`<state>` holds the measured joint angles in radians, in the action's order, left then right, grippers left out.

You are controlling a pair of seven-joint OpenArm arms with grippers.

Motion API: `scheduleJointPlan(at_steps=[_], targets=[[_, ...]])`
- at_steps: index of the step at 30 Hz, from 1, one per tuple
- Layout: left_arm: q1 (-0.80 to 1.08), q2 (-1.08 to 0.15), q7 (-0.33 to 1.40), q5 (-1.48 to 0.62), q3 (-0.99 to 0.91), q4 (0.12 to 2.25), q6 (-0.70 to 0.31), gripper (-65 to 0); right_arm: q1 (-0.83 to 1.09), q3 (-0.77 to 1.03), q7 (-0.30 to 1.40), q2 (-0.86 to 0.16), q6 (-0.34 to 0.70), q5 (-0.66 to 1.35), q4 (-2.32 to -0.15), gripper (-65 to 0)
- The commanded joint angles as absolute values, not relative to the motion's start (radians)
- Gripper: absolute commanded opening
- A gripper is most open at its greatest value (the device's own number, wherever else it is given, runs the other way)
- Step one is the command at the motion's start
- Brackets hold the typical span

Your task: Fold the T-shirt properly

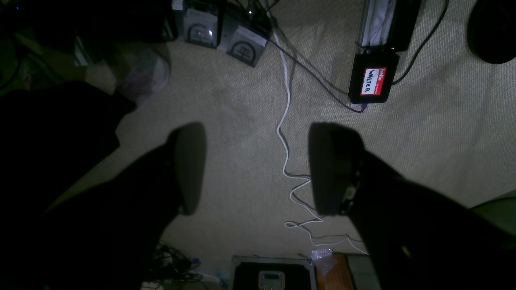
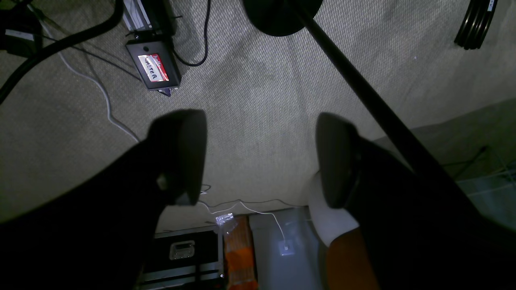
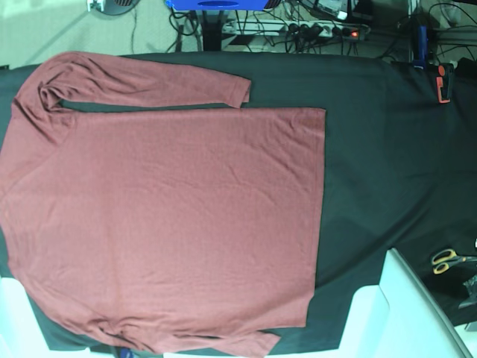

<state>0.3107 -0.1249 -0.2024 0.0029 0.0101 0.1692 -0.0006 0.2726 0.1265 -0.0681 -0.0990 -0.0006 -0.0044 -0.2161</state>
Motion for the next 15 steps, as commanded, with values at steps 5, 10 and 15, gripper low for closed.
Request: scheduleJointPlan(at_steps=[5, 10, 15], targets=[[0.326, -0.130, -0.205, 0.001, 0.010, 0.168, -0.001, -29.6, 0.283, 0.125, -0.070, -0.108, -0.005, -0.002, -0.219, -62.0], [0.326, -0.130, -0.206, -0.001, -0.001, 0.166, 0.001, -65.0, 0.285, 0.125, -0.070, -0.108, -0.005, -0.002, -0.219, -65.0], [0.344, -0.130, -0.214, -0.001, -0.002, 0.185, 0.001, -65.0, 0.288, 0.125, -0.038, -0.096, -0.010, -0.004, -0.219, -64.7]])
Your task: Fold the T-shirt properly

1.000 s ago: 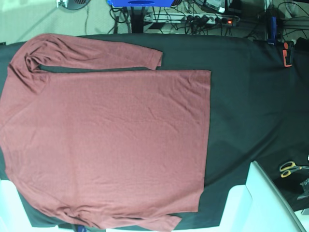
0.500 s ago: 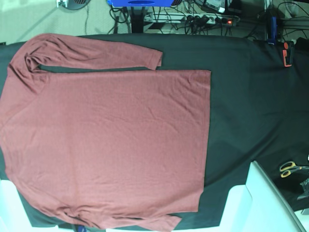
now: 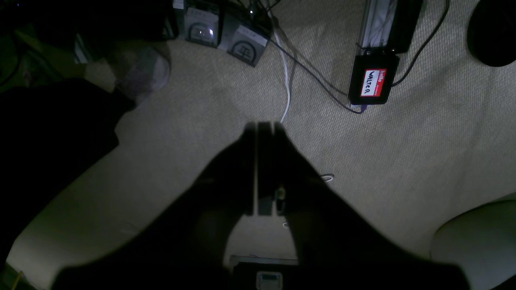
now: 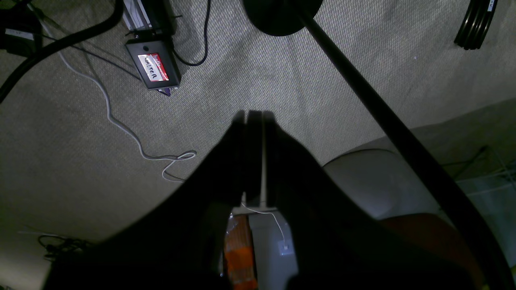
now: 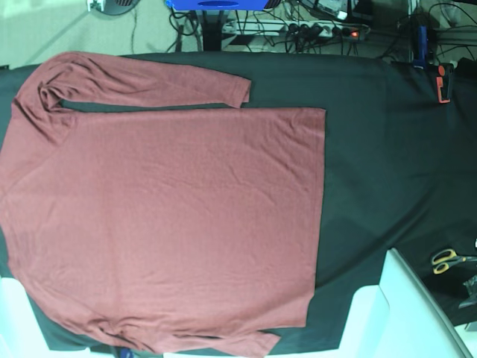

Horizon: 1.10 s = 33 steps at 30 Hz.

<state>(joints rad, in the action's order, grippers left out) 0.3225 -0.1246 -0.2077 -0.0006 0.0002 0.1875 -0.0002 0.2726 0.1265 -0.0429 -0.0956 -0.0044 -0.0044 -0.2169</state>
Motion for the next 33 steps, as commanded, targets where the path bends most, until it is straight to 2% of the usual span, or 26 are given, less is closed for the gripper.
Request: scheduleJointPlan(at_steps=[1, 5, 10, 13, 17, 20, 24, 27, 30, 32, 33], targets=[[0.360, -0.130, -0.226, -0.001, -0.002, 0.217, 0.001, -65.0, 0.300, 0.124, -0.018, -0.096, -0.010, -0.004, -0.222, -64.7], [0.493, -0.133, -0.294, -0.001, -0.004, 0.426, 0.001, -65.0, 0.406, 0.124, 0.027, -0.096, -0.010, -0.004, -0.398, -64.8], [0.697, -0.139, -0.297, -0.004, -0.004, 0.777, 0.002, -65.0, 0.651, 0.131, 0.170, -0.088, -0.010, 0.001, -0.905, -64.8], [0.834, -0.136, -0.302, -0.002, -0.074, 1.020, 0.002, -65.0, 0.789, 0.133, 0.259, -0.087, -0.010, 0.002, -1.218, -64.8], [0.980, -0.130, -0.302, -0.007, -0.171, 1.351, 0.002, -65.0, 0.912, 0.133, 0.332, -0.073, -0.010, 0.002, -1.521, -64.8], [1.049, -0.139, -0.297, -0.127, -0.199, 1.581, -0.002, -65.0, 0.974, 0.133, 0.344, -0.058, -0.010, 0.002, -1.684, -64.7], [1.072, -0.217, -0.291, -0.302, -0.165, 1.794, -0.002, -65.0, 0.995, 0.134, 0.344, -0.045, -0.010, 0.002, -1.808, -64.8], [1.018, -0.268, -0.277, -0.384, -0.094, 1.836, -0.002, -65.0, 0.972, 0.170, 0.341, -0.044, -0.007, 0.019, -1.874, -64.2], [0.926, -0.292, -0.142, -0.446, -0.025, 1.847, -0.001, -65.0, 0.951, 0.223, 0.344, -0.045, -0.005, 0.128, -1.933, -63.3], [0.862, -0.294, -0.030, -0.479, 0.005, 1.842, -0.001, -65.0, 0.938, 0.260, 0.346, -0.053, -0.002, 0.211, -1.962, -56.9], [0.839, -0.294, 0.007, -0.489, 0.016, 1.840, -0.001, -65.0, 0.937, 0.271, 0.346, -0.054, 0.002, 0.242, -1.965, -51.6]])
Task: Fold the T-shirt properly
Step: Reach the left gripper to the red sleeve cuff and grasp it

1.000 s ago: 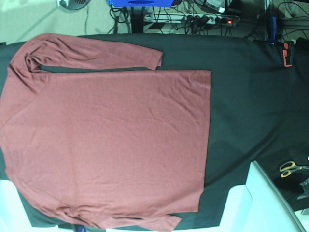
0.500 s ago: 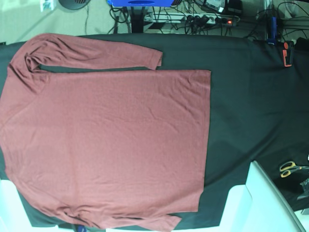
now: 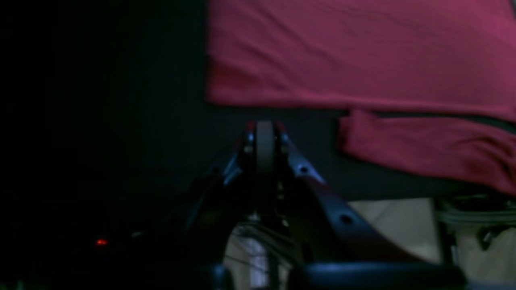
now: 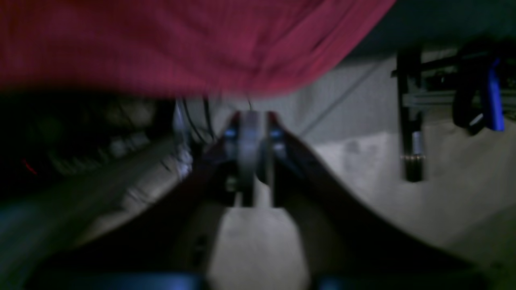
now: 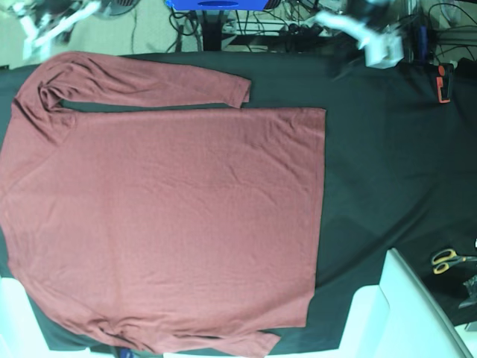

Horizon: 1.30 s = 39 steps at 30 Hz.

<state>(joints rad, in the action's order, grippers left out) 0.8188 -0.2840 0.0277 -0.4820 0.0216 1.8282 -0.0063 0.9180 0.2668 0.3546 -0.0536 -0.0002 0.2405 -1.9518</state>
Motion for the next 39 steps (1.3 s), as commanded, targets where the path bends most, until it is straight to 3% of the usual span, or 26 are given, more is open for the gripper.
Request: scheduleJointPlan(at_steps=[1, 3, 5, 6, 9, 11, 21, 39], targets=[[0.820, -0.291, 0.035, -0.493, 0.027, 1.840, -0.001, -65.0, 0.931, 0.282, 0.346, -0.062, 0.021, 0.263, -1.966, -45.6], [0.780, -0.280, 0.061, -0.498, 0.059, 1.840, -0.001, -65.0, 0.914, 0.306, 0.346, -0.082, 0.094, 0.306, -1.965, -30.9], [0.746, -0.272, 0.074, -0.498, 0.091, 1.840, -0.001, -58.4, 0.911, 0.331, 0.346, -0.085, 0.183, 0.340, -1.962, -17.9], [0.733, -0.272, 0.091, -0.498, 0.108, 1.840, -0.001, -54.3, 0.911, 0.341, 0.346, -0.084, 0.236, 0.346, -1.962, -14.3], [0.688, -0.271, 0.131, -0.498, 0.157, 1.817, -0.001, -45.1, 0.900, 0.369, 0.346, -0.081, 0.334, 0.348, -1.962, -16.2], [0.651, -0.271, 0.142, -0.498, 0.200, 1.773, -0.001, -42.3, 0.892, 0.377, 0.346, -0.081, 0.363, 0.348, -1.959, -18.9], [0.598, -0.206, 0.136, -0.498, 0.263, 1.600, 0.001, -42.5, 0.881, 0.432, 0.346, -0.088, 0.366, 0.348, -1.942, -19.7], [0.584, -0.193, 0.136, -0.496, 0.259, 1.600, -0.001, -41.6, 0.854, 0.432, 0.346, -0.090, 0.366, 0.344, -1.888, -20.0]])
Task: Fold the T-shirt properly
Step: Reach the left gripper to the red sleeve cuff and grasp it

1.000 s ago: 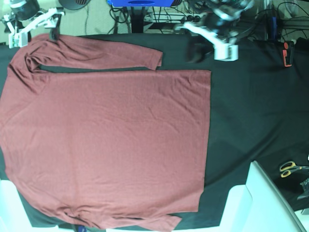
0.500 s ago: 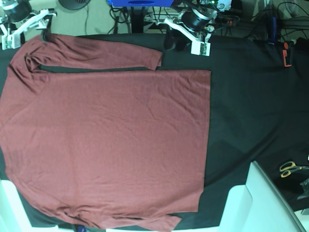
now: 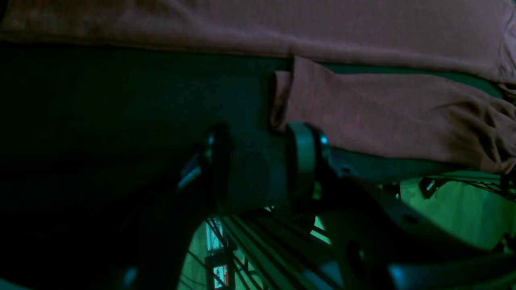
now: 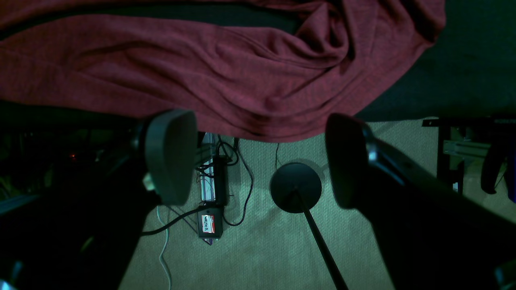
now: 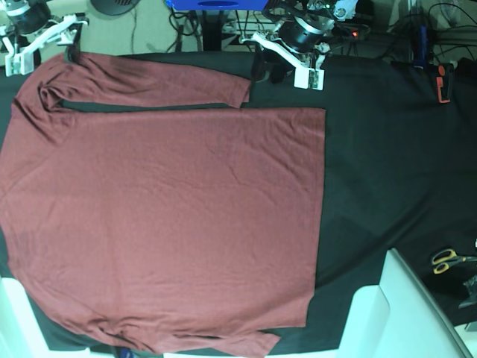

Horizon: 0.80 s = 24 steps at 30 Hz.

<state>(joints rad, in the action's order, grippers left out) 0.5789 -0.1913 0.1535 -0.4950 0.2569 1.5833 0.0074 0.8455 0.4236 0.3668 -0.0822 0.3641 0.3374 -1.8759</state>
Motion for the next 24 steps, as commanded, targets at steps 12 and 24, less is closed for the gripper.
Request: scheduleJointPlan(at_steps=[12, 24], targets=[[0.556, -0.173, 0.143, -0.498, 0.268, 1.580, -0.001, -11.8, 0.854, 0.430, 0.346, -0.090, 0.367, 0.344, -1.888, -20.1], [0.470, -0.111, 0.142, -0.495, 0.351, 1.434, 0.001, -20.2, 0.854, 0.430, 0.346, -0.105, 0.367, 0.344, -1.888, -20.1]])
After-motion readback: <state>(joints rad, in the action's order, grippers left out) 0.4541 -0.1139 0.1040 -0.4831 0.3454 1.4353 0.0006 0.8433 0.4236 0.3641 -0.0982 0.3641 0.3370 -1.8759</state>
